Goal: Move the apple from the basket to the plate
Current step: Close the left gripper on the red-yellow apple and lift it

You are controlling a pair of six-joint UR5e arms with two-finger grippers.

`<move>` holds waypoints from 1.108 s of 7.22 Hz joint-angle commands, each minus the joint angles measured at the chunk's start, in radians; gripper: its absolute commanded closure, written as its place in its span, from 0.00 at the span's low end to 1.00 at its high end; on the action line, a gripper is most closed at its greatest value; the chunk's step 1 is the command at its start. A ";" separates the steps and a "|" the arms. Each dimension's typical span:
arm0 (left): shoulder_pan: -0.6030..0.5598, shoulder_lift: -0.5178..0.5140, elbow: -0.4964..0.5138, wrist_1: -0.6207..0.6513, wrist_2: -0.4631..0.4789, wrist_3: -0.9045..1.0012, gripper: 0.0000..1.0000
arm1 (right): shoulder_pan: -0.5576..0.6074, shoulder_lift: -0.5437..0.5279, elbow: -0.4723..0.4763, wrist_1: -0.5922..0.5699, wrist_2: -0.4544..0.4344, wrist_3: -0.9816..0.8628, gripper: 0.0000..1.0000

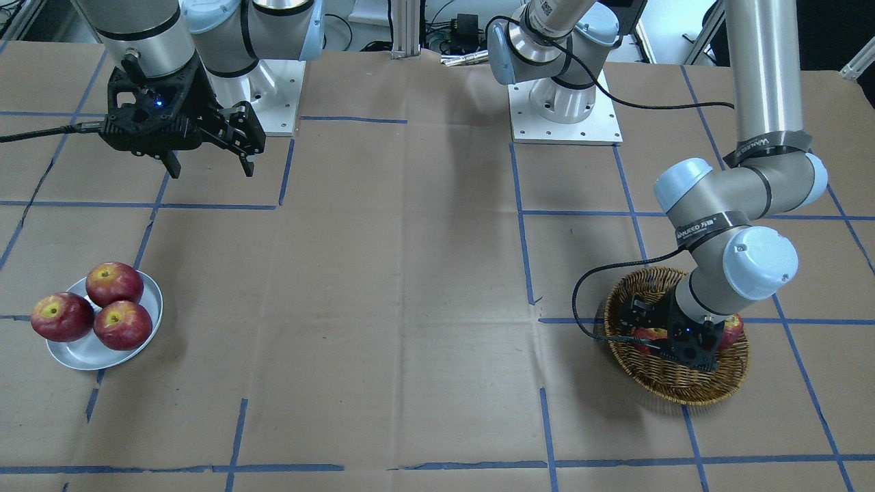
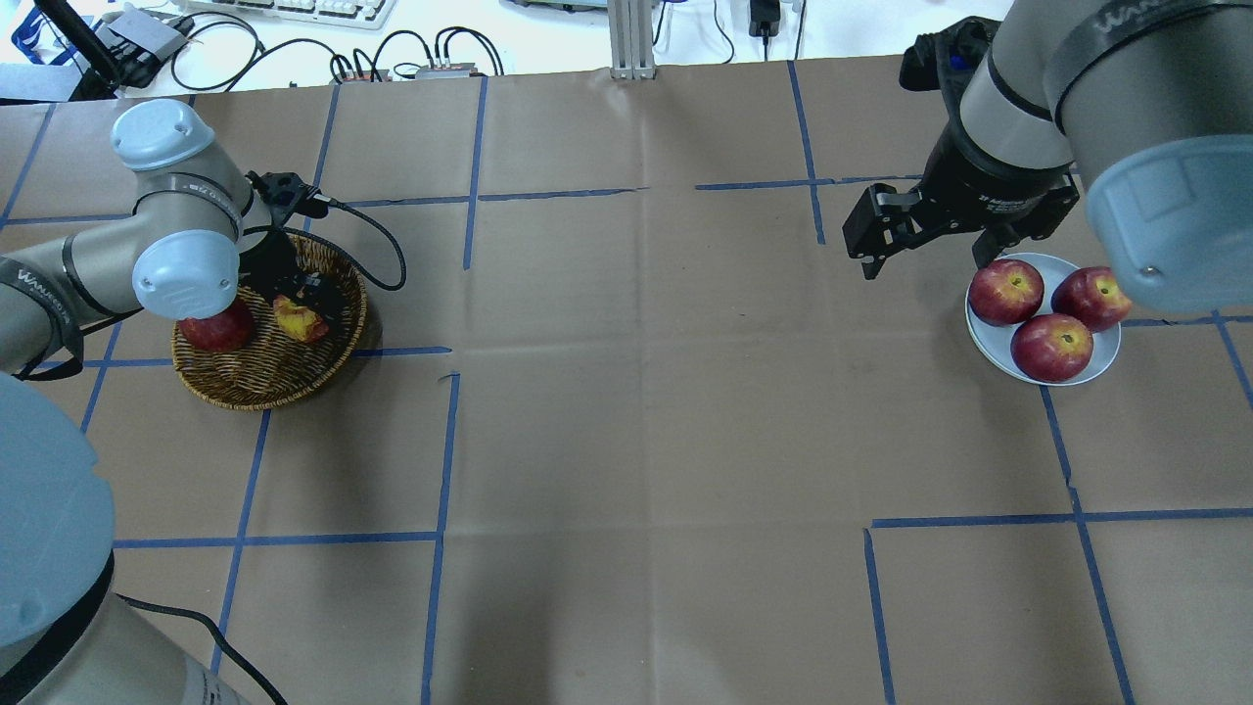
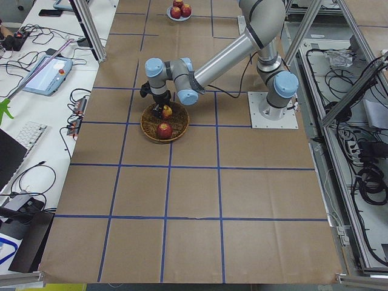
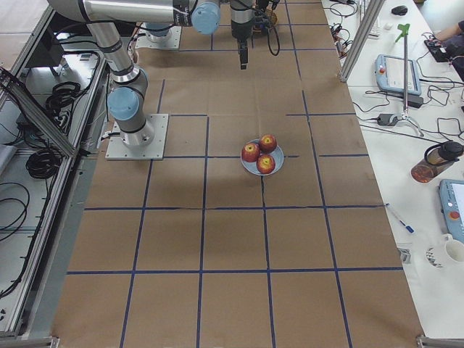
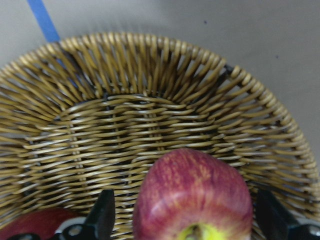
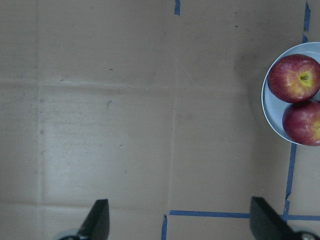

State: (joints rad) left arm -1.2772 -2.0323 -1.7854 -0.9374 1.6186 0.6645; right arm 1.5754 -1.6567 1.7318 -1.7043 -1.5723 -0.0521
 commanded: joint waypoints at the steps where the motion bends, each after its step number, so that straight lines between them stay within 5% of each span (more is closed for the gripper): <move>1: -0.002 -0.002 -0.008 0.002 0.007 0.000 0.30 | 0.000 0.000 0.000 0.000 0.000 0.000 0.00; 2: -0.004 0.016 0.001 0.000 0.014 0.000 0.41 | 0.000 0.000 0.000 0.000 0.000 0.000 0.00; 4: -0.034 0.103 0.021 -0.037 0.012 -0.047 0.44 | 0.000 0.000 0.000 0.000 0.000 0.000 0.00; 6: -0.204 0.193 0.030 -0.134 0.009 -0.316 0.43 | 0.000 0.000 0.000 -0.002 0.000 0.000 0.00; 8: -0.389 0.167 0.098 -0.204 -0.003 -0.590 0.43 | 0.000 0.000 0.000 0.000 0.000 0.000 0.00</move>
State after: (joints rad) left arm -1.5542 -1.8557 -1.7271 -1.1048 1.6225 0.2361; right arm 1.5754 -1.6567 1.7319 -1.7047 -1.5723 -0.0522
